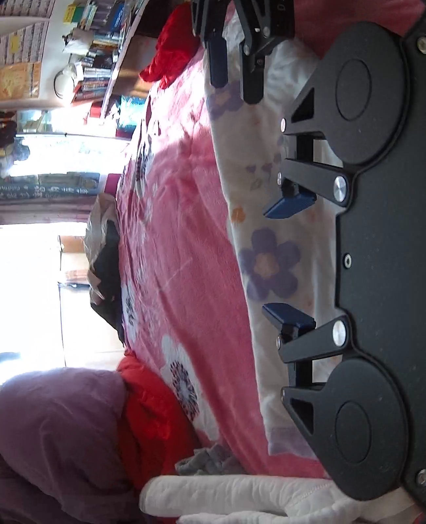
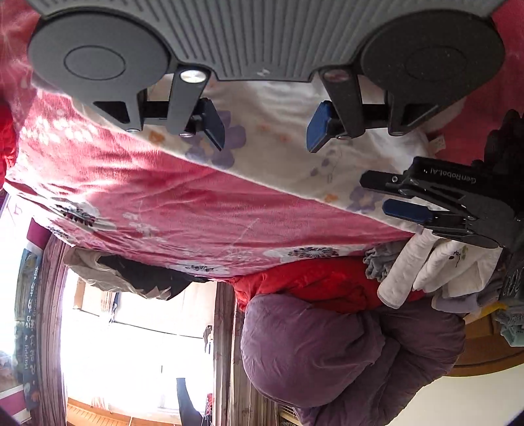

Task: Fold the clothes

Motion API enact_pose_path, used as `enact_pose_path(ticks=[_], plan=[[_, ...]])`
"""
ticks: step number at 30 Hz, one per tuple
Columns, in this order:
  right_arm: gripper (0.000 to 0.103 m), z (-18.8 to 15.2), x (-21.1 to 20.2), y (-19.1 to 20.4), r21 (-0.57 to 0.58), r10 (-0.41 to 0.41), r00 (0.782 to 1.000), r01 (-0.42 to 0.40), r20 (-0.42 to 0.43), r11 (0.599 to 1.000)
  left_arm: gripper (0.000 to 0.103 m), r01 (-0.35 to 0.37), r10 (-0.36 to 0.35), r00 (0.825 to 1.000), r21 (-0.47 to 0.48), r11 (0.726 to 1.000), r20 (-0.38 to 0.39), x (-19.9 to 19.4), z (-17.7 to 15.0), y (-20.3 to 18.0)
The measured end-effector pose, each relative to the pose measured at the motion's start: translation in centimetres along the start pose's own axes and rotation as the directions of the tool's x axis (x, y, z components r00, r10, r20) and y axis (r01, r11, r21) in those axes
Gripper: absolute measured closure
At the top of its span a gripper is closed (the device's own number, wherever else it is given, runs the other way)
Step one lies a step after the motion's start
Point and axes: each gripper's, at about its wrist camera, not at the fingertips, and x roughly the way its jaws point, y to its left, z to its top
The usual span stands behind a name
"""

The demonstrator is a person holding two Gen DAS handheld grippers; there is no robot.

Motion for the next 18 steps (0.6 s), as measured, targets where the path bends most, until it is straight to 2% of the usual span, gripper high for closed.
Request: enact_pose_path(ticks=[3, 5, 6, 10, 13, 14, 15, 16, 18], plan=[[0.047, -0.3, 2.1, -0.8, 0.048, -0.018, 0.999, 0.019, -0.035, 0.999, 0.046, -0.026, 0.025, 0.999, -0.044, 0.999, -0.040, 1.2, -0.8, 1.4], [0.046, -1.0, 3.8, -1.4, 0.094, -0.006, 0.996, 0.014, -0.090, 0.995, 0.045, -0.028, 0.026, 0.997, -0.036, 0.999, -0.071, 1.9, -1.1, 1.4], [0.045, -1.5, 4.7, -1.7, 0.109, 0.003, 0.992, 0.011, -0.127, 0.994, 0.044, -0.039, 0.038, 0.997, -0.018, 0.999, -0.071, 2.1, -1.3, 1.1], [0.044, -1.7, 5.1, -1.1, 0.085, -0.012, 0.990, 0.024, -0.138, 0.996, 0.043, -0.048, 0.047, 0.997, -0.018, 0.999, -0.056, 1.3, -1.2, 0.8], [0.044, -1.3, 4.3, -0.8, 0.084, -0.015, 0.991, 0.026, -0.134, 0.996, 0.043, -0.062, 0.063, 0.998, -0.139, 0.988, 0.000, -1.3, -0.4, 2.1], [0.044, -1.3, 3.5, -0.9, 0.076, -0.016, 0.991, 0.026, -0.133, 0.997, 0.043, -0.063, 0.068, 0.998, -0.210, 0.976, 0.016, -2.2, -0.2, 3.1], [0.044, -1.2, 2.7, -0.9, 0.068, -0.017, 0.991, 0.027, -0.132, 0.997, 0.043, -0.063, 0.075, 0.997, -0.303, 0.951, 0.027, -3.2, -0.2, 4.4], [0.044, -1.1, 1.8, -1.0, 0.060, -0.019, 0.991, 0.027, -0.131, 0.998, 0.044, -0.046, 0.066, 0.997, -0.395, 0.917, 0.035, -4.2, -0.4, 5.9], [0.043, -1.3, -0.2, -1.1, 0.031, -0.044, 0.992, 0.048, -0.119, 0.998, 0.044, -0.007, 0.046, 0.997, -0.568, 0.823, 0.054, -6.1, -0.9, 8.9]])
